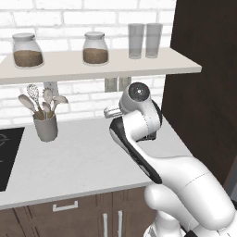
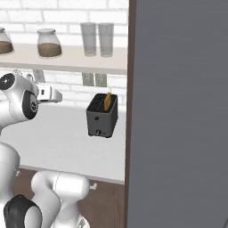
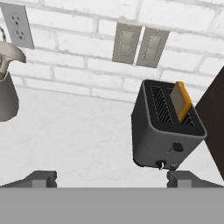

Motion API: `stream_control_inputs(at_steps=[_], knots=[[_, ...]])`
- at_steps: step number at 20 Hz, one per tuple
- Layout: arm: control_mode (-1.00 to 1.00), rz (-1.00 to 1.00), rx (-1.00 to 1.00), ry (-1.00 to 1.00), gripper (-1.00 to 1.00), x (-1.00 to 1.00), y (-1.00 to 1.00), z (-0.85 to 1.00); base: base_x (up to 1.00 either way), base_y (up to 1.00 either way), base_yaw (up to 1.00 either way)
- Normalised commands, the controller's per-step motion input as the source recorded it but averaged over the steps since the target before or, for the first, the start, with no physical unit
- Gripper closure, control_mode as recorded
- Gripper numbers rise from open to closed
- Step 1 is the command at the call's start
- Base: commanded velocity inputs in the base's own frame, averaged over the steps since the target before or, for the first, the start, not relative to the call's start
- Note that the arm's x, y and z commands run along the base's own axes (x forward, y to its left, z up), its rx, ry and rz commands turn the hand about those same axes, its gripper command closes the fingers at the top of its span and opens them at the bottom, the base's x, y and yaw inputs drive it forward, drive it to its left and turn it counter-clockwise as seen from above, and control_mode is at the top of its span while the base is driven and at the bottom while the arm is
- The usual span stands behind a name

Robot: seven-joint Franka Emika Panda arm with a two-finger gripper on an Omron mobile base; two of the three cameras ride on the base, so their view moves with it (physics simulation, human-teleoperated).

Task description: Start the toaster. Once the lever pops up, take the bread to the plate on the dining counter.

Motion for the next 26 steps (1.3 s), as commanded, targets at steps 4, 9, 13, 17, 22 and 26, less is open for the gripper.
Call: stream_control_inputs(at_steps=[4, 9, 13, 17, 22, 26], knots=[[-1.00, 0.00, 0.00, 0.00, -1.00, 0.00, 0.00, 0.00, 0.00, 0.00, 0.00], [-1.00, 0.00, 0.00, 0.00, -1.00, 0.00, 0.00, 0.00, 0.00, 0.00, 0.00], [-1.00, 0.00, 0.00, 0.00, -1.00, 0.00, 0.00, 0.00, 0.00, 0.00, 0.00], [-1.00, 0.00, 0.00, 0.00, -1.00, 0.00, 0.00, 0.00, 0.00, 0.00, 0.00], [-1.00, 0.00, 0.00, 0.00, -1.00, 0.00, 0.00, 0.00, 0.00, 0.00, 0.00], [-1.00, 0.00, 0.00, 0.00, -1.00, 0.00, 0.00, 0.00, 0.00, 0.00, 0.00]])
